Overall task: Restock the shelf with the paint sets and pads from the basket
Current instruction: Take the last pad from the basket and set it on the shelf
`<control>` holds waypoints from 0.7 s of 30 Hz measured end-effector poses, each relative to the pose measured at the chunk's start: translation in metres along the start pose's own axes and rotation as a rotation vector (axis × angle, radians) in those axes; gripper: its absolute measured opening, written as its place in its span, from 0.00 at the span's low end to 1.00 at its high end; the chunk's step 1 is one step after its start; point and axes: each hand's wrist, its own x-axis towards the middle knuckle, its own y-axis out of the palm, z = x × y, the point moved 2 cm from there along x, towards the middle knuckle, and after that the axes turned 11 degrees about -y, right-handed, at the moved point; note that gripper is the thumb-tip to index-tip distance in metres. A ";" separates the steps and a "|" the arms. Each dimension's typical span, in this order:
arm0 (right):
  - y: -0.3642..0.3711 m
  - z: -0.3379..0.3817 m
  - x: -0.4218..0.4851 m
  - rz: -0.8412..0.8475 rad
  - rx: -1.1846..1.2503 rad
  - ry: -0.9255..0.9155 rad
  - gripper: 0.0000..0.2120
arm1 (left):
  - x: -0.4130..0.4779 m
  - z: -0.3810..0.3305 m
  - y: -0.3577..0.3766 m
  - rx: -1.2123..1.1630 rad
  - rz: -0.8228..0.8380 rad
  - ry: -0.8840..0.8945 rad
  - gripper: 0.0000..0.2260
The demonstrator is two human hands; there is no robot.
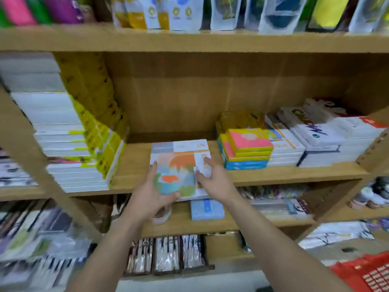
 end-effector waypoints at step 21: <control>0.041 -0.019 0.051 0.064 -0.575 -0.153 0.25 | 0.103 0.000 0.004 0.268 -0.269 -0.042 0.40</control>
